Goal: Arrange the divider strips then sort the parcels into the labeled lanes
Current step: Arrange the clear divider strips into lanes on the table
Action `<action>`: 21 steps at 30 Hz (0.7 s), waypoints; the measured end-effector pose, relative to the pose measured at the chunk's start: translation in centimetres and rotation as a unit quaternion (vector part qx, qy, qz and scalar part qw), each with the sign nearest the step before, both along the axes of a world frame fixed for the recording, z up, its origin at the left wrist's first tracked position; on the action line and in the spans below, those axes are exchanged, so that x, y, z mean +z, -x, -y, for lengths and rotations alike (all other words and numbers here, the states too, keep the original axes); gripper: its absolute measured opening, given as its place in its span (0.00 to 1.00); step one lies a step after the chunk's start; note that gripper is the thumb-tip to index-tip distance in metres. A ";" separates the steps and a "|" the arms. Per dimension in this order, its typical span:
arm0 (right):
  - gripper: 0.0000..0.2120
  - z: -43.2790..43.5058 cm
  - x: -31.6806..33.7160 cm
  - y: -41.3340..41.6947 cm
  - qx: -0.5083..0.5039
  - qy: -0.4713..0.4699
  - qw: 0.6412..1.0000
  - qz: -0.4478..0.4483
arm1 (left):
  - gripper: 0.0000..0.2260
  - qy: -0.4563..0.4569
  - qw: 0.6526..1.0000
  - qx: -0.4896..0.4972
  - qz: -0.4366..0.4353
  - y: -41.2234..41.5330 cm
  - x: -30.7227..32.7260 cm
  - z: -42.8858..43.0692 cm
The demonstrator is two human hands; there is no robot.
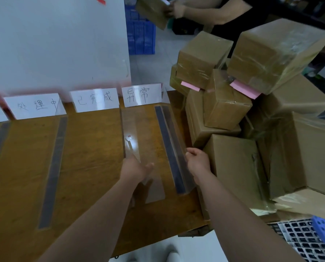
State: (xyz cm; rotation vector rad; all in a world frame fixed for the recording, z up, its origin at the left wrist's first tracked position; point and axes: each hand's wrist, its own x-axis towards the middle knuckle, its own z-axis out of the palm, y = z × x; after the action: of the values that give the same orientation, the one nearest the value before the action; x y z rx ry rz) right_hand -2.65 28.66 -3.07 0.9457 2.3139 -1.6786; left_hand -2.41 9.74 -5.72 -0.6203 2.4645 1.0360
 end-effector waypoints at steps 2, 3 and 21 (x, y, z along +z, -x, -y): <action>0.14 0.0 -0.2 0.0 0.001 0.000 1.000 -0.003 | 0.28 -0.014 1.000 -0.005 -0.017 -0.3 -0.3 0.6; 0.15 0.0 -0.2 0.1 0.002 0.000 1.000 -0.004 | 0.27 -0.020 1.000 -0.001 -0.022 -0.5 -0.5 1.0; 0.16 0.3 -0.6 0.0 0.010 -0.017 1.000 0.004 | 0.37 -0.135 0.991 0.007 0.010 -1.0 -0.5 4.2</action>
State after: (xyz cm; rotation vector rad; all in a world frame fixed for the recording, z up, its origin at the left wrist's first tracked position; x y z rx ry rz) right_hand -2.61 28.37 -3.65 0.9303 2.3465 -1.6293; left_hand -1.38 5.57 -6.23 -0.5570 2.2504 1.3331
